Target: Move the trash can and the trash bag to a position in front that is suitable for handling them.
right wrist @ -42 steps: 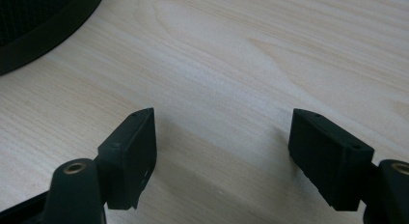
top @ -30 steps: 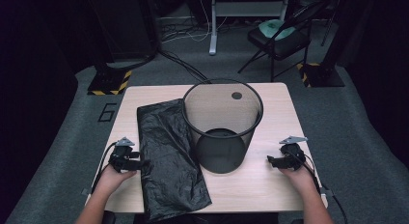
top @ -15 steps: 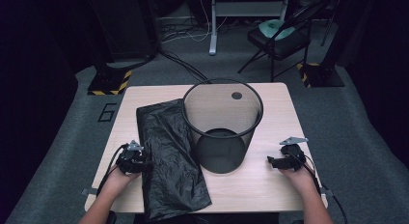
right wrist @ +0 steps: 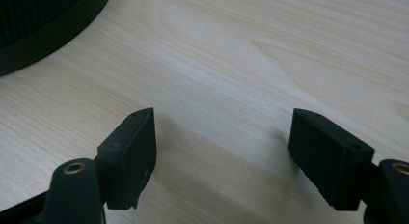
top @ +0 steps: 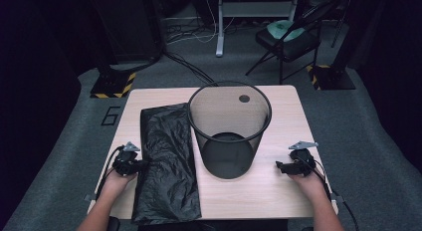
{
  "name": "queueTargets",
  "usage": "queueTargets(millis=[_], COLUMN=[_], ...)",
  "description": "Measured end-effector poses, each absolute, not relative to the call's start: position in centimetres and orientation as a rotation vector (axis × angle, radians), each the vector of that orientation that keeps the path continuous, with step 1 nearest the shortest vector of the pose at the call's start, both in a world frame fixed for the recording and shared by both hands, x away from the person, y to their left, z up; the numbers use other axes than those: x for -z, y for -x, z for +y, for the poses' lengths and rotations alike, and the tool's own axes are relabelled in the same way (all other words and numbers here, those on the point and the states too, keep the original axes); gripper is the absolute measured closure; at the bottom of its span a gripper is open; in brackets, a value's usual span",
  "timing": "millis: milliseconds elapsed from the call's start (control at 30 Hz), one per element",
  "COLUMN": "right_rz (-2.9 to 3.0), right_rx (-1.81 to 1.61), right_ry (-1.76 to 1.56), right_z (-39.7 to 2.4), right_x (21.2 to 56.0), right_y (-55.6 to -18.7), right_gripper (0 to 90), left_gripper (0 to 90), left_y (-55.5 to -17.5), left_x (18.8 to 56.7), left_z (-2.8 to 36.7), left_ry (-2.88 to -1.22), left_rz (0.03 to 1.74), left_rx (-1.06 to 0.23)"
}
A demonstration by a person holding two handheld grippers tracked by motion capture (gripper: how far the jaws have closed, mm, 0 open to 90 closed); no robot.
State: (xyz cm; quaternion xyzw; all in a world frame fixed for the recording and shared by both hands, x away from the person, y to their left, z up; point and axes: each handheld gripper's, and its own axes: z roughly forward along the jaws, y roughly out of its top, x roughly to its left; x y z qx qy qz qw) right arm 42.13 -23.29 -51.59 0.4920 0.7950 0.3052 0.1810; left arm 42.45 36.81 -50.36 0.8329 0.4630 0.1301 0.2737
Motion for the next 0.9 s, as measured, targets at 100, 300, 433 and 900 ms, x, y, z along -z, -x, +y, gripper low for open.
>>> queueTargets(millis=[100, 300, 433, 900], right_rz=[2.245, 2.248, 2.249, 2.240], right_rx=[-0.862, -0.863, -0.864, -0.872], right_ry=[-1.390, -1.380, -1.379, -1.386], right_z=[-23.3, -23.4, -23.4, -23.3], right_x=[51.6, 51.6, 51.6, 51.7], right_y=[-42.1, -42.1, -42.1, -42.0], right_gripper=[24.0, 24.0, 24.0, 23.6], left_gripper=[85.4, 83.1, 80.8, 12.8], left_y=[-42.6, -42.9, -43.0, -44.4], left_x=[50.4, 50.5, 50.5, 49.2], left_z=[38.0, 40.3, 41.2, 39.6], left_ry=[-2.221, -2.175, -2.156, -2.058], left_rz=[1.276, 1.336, 1.365, 1.403], left_rx=[-0.352, -0.374, -0.395, -0.395])
